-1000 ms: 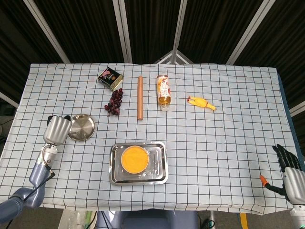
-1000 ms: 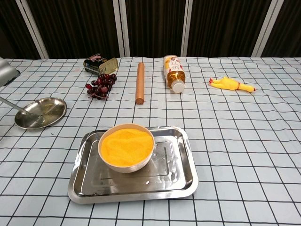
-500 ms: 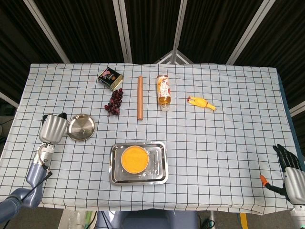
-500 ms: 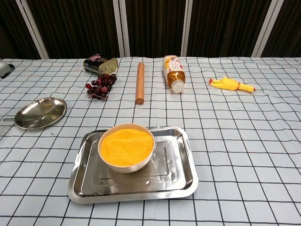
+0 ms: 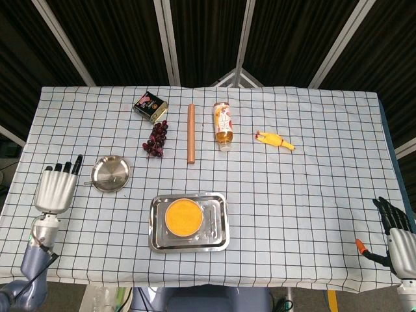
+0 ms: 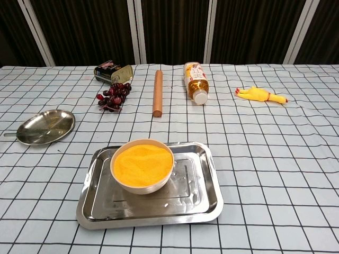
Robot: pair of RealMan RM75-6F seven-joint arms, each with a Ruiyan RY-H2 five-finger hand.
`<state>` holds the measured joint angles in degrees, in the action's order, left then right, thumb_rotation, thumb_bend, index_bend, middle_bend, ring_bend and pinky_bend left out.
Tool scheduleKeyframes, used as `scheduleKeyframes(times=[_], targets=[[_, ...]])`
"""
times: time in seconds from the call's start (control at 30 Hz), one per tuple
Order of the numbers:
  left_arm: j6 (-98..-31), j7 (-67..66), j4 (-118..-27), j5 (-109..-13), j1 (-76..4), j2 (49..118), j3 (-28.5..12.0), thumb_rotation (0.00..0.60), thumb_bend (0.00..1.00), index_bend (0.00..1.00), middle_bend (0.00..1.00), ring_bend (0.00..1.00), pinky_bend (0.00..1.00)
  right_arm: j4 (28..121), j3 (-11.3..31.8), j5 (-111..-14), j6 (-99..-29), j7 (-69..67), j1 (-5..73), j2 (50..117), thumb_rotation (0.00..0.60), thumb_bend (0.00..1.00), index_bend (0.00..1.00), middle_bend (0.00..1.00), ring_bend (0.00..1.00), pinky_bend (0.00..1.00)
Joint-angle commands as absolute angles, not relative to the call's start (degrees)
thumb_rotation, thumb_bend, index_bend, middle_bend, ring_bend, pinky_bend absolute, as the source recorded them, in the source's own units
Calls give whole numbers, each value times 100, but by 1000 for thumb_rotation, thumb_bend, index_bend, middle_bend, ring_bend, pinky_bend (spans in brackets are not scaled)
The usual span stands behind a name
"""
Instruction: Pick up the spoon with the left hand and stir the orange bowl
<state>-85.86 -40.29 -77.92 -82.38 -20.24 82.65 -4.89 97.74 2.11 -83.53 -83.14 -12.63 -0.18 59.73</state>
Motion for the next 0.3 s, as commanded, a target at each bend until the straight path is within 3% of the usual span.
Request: scheduleKeyframes(times=[0.03, 0.13, 0.3], targets=[[-9102, -3272, -8756, -8489, -1333, 7694, 46, 600, 0, 0, 0, 38, 246, 9767, 212, -8366, -8333, -1189, -18, 5991, 600, 339, 0, 0, 0, 0], [-9154, -2894, -9204, -8525, -1052, 7443, 327, 600, 0, 0, 0, 0, 107, 9764, 223, -8377, -8369, -1087, -18, 6034, 600, 339, 0, 0, 0, 0], [-9260, -2270, -9408, -8671, -810, 7183, 495, 600, 0, 0, 0, 0, 85, 9775, 235, -8341, -8346, -1075, -8, 6046, 600, 339, 0, 0, 0, 0]])
